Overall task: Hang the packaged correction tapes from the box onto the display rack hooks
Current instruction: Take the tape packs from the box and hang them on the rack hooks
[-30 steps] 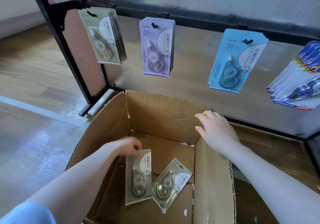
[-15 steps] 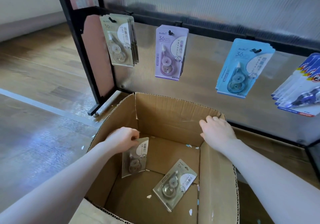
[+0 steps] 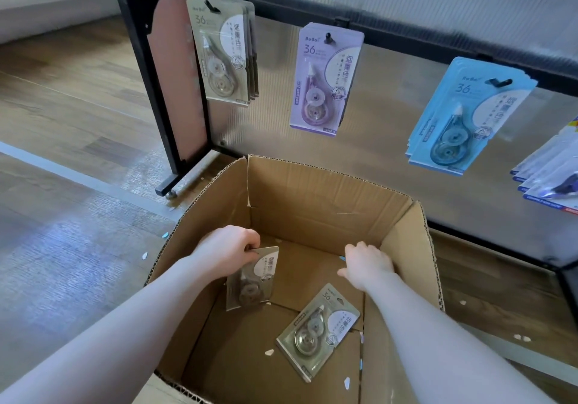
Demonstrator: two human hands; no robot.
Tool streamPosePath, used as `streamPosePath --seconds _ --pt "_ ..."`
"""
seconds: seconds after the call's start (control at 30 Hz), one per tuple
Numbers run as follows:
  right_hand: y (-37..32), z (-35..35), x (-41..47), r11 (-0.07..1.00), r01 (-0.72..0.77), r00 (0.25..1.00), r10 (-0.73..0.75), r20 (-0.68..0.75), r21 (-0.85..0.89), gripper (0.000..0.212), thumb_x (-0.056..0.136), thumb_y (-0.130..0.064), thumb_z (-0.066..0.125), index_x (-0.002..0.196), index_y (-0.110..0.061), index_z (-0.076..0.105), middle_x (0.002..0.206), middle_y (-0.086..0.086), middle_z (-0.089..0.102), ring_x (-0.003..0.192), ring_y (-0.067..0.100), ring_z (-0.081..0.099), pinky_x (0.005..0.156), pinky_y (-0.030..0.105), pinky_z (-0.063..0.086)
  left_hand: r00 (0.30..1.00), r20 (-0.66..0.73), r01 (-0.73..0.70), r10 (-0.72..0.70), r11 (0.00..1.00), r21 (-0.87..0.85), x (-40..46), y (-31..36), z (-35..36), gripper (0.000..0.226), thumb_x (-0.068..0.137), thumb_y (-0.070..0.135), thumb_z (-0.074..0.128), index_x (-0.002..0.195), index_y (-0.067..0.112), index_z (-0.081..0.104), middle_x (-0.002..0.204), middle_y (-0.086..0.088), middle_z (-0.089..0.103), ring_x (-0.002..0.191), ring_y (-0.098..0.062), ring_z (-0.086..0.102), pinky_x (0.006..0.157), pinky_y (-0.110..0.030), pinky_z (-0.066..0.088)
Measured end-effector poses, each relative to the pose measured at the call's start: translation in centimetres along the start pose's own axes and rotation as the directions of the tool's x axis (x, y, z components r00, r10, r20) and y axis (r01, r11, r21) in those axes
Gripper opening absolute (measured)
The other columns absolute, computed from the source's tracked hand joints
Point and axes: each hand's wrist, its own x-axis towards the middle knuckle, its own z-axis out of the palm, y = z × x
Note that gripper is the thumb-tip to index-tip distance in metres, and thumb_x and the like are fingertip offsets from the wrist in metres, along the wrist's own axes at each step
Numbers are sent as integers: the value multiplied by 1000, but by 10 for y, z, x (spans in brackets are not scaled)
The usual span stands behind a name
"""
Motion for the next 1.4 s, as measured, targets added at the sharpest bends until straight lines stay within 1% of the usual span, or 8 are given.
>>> streamPosePath --seconds 0.17,0.33,0.57,0.77,0.93,1.1,1.27,1.4 --pt "-3 36 10 994 -76 992 66 112 83 43 96 -34 47 132 -11 43 133 10 46 121 25 45 94 34 40 1000 4 -2 2 1000 -7 3 -2 1 21 90 34 56 72 25 48 75 8 53 66 -11 49 51 -22 35" --pt "-9 60 16 987 -118 981 99 166 105 37 94 -24 50 128 -12 44 127 9 48 116 25 48 89 33 42 1000 4 2 -2 1000 -3 7 -5 0 23 90 34 56 70 25 47 74 5 54 68 -16 51 50 -24 35" --pt "-14 71 20 972 -167 975 138 175 166 60 83 -40 66 128 -13 38 129 8 44 119 24 45 91 32 41 999 4 -39 39 999 33 9 -2 1 18 91 32 54 76 22 51 77 4 55 67 -14 50 50 -23 34" --pt "-18 77 21 963 -197 971 165 176 183 37 88 -24 60 119 -14 43 118 4 58 107 22 56 72 29 41 1000 4 -28 28 999 40 8 -3 2 19 91 31 54 75 23 48 76 5 52 64 -12 46 48 -22 28" --pt "-18 73 21 970 -192 965 158 207 151 37 87 -26 63 118 -12 47 117 5 59 107 22 55 78 29 44 1000 2 -13 13 1000 26 8 -6 3 20 91 31 54 74 24 48 75 6 52 65 -12 47 49 -22 29" --pt "-18 67 19 985 -123 960 88 265 121 38 84 -29 67 116 -12 53 118 5 56 109 23 54 82 28 45 1000 6 -15 15 1000 9 7 -6 2 18 92 30 55 76 23 49 77 6 53 66 -11 48 50 -21 31" --pt "-20 58 15 952 -66 953 -29 303 299 30 83 -28 68 102 -17 48 100 0 54 95 19 55 77 28 45 1000 -8 18 -18 1000 4 5 -6 4 22 92 29 54 72 23 47 72 8 50 59 -7 43 48 -19 26" --pt "-22 36 13 928 28 961 -127 244 372 29 82 -26 68 105 -19 53 95 -2 56 84 15 56 68 24 44 999 -12 34 -35 999 -23 4 -5 5 19 92 26 55 74 23 48 78 5 53 63 -8 46 50 -18 31"
